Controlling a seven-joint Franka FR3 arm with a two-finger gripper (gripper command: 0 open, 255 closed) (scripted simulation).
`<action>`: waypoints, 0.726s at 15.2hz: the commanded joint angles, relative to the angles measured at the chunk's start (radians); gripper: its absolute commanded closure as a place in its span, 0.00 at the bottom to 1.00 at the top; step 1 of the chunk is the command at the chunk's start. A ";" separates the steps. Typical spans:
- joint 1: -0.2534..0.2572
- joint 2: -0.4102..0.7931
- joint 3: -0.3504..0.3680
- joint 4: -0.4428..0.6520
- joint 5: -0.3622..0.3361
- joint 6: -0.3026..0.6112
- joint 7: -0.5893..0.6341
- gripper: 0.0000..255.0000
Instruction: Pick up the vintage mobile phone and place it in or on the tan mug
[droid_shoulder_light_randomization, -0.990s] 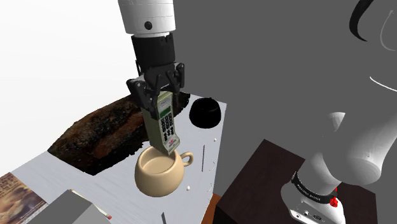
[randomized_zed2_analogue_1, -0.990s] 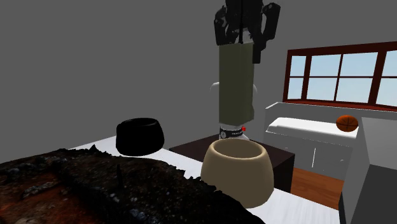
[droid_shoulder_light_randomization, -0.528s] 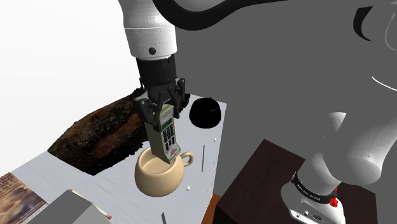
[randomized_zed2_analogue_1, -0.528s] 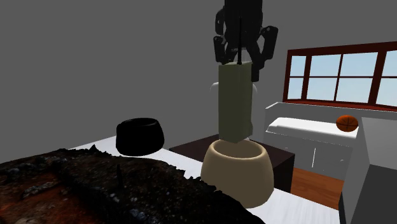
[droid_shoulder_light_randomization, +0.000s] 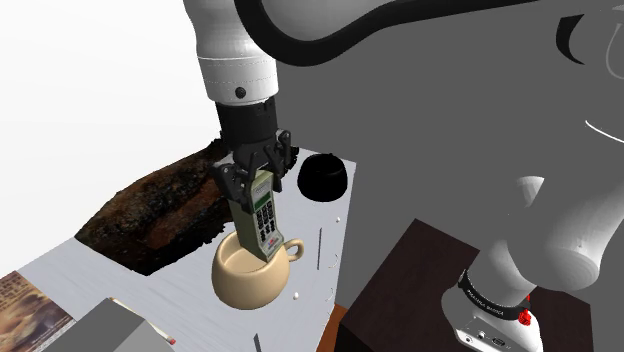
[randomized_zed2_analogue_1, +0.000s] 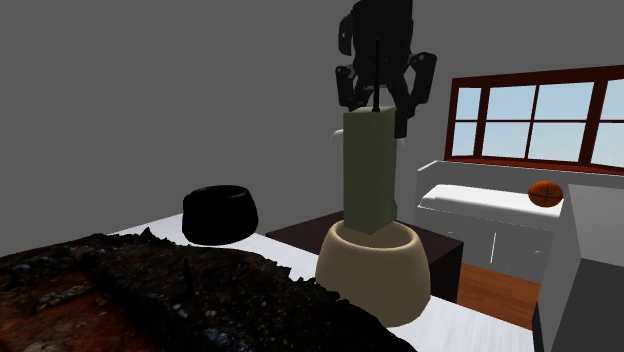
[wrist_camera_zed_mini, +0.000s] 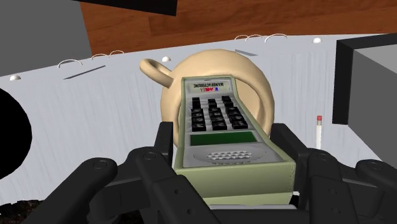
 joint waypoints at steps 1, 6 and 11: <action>0.000 0.002 0.000 -0.002 0.000 0.001 0.000 1.00; 0.000 0.002 0.000 -0.001 0.000 0.000 0.001 0.00; -0.002 0.023 0.000 0.121 -0.010 -0.102 0.008 0.00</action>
